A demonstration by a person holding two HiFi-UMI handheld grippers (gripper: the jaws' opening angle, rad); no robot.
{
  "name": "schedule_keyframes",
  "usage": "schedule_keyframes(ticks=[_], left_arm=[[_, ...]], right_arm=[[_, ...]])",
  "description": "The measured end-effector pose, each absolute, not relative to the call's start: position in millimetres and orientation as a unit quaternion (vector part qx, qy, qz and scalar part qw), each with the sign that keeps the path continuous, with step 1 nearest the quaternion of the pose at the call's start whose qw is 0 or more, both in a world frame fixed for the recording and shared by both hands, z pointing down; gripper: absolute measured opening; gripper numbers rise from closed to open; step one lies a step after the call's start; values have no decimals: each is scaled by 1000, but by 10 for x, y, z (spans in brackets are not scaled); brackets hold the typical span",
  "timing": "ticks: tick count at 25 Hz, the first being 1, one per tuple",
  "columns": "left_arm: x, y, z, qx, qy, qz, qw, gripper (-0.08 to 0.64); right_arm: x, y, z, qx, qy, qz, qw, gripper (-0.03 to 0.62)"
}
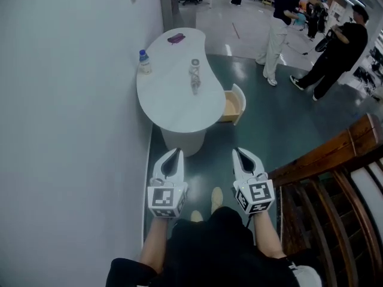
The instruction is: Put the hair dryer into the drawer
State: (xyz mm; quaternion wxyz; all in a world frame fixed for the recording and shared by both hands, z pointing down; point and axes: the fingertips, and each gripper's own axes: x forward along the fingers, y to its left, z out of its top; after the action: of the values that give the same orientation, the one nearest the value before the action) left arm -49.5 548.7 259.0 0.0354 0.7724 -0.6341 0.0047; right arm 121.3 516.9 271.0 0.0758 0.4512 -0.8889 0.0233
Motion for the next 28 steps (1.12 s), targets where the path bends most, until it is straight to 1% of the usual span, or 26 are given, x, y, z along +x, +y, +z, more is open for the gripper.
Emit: schedule_keyframes(ticks=[8,19,28], left_arm=[[-613,4981,2641,763,-645,9,37,6],[-756,3661,2734,747,-662,23,53,6],[-727,2774,2858,747,-661,29,62,6]], right_arm=[[1033,4579,2787,434,-897,30,78,2],[842,3192,2818,411,-908,38,78,2],[807,2334,3017,400,-910,56,88,2]])
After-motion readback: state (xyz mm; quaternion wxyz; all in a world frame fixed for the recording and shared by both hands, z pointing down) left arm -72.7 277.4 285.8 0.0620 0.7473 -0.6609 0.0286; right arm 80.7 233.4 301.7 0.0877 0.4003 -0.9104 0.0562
